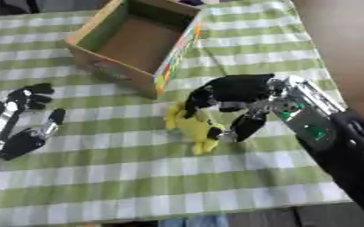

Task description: Pick up objects on the table and place them in the box.

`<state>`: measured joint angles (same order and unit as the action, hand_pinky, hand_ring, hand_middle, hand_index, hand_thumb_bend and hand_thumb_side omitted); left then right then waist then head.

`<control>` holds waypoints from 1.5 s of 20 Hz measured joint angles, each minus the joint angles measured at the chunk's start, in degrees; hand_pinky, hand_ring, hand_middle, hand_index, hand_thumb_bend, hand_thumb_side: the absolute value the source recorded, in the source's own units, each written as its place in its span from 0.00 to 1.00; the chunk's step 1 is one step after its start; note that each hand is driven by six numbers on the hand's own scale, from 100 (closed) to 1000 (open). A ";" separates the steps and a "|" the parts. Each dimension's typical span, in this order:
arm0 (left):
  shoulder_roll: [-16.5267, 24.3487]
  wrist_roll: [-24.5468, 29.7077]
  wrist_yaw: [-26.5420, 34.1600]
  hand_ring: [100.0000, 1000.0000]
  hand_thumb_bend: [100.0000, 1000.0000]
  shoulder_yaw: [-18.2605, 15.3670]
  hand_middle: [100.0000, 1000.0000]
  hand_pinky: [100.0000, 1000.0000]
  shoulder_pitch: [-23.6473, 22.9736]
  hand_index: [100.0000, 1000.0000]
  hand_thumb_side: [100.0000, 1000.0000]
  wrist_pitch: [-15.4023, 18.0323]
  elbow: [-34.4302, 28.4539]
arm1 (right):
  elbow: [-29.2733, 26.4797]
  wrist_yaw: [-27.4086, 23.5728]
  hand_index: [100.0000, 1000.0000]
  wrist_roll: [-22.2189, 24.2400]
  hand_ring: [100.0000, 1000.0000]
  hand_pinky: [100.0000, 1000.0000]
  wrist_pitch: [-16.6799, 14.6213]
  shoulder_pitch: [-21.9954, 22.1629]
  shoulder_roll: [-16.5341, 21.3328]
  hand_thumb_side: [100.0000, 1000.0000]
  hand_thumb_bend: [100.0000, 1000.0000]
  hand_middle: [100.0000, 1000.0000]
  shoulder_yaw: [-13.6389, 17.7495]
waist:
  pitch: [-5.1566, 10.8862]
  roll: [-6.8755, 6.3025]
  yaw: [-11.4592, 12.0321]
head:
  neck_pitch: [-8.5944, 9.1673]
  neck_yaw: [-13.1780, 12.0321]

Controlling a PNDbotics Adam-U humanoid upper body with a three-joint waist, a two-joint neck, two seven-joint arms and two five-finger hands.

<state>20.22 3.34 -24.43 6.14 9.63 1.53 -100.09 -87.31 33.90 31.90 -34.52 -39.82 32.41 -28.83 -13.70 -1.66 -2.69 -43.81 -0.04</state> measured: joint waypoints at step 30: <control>-2.40 -0.31 1.00 0.74 0.22 1.42 0.74 0.74 3.78 0.88 0.55 0.42 -2.95 | 10.79 -2.25 0.34 -1.62 0.77 0.83 4.51 -18.82 2.65 0.00 0.00 0.76 8.85 | -1.43 1.58 9.74 | 1.51 4.43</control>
<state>17.82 3.03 -23.43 7.55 13.41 1.96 -103.04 -76.52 31.65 30.28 -30.02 -58.64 35.06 -19.98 -15.13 -0.08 7.05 -42.29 4.39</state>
